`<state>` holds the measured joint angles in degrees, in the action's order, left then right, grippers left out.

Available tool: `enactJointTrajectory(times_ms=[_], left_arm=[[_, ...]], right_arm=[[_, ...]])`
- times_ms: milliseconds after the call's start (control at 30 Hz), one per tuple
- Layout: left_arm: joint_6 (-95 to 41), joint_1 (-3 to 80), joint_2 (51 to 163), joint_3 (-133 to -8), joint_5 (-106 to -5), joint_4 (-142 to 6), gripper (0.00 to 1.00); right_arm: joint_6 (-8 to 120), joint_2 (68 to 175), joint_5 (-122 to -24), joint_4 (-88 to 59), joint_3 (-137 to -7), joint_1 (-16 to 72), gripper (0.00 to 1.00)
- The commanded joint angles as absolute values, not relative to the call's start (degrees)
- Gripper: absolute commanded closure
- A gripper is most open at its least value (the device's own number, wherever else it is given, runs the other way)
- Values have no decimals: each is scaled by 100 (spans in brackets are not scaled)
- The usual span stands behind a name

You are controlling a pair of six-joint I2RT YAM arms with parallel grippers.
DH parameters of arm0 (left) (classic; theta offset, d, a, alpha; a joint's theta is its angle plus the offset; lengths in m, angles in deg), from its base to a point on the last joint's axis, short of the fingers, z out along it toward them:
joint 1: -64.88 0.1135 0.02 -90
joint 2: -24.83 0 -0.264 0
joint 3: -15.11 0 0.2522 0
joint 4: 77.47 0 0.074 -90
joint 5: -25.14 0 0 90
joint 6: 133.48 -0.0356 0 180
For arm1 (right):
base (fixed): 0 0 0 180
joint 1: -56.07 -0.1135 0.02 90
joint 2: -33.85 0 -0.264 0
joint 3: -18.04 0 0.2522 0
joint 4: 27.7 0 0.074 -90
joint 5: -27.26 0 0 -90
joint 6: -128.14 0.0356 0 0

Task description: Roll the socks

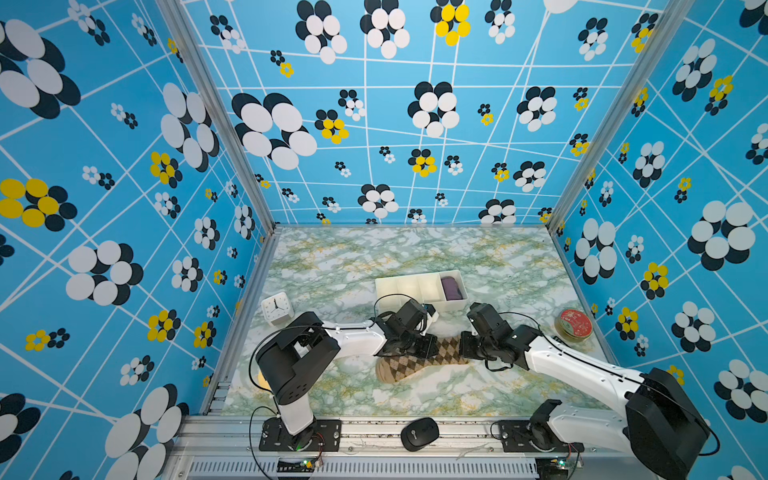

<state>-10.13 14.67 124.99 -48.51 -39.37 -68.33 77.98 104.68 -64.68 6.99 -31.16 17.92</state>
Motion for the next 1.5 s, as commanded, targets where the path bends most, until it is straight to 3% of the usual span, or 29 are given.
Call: enactJointTrajectory(times_ms=[0, 433, 900, 1467], left_arm=[[-1139, 1511, 12366, -4761, -3987, -6730, 95], [-1104, 1592, 12260, -4666, -4039, -6725, 94], [-1384, 1779, 11209, -4267, -4772, -5703, 94], [-1281, 1923, 11642, -3810, -4775, -6184, 95]], right_arm=[[7892, 10628, -6607, 481, -3292, 1699, 100], [7970, 10951, -6674, 306, -3445, 1495, 96], [7893, 11229, -6377, 615, -3775, 1271, 98], [7848, 11758, -6046, 953, -4315, 859, 99]])
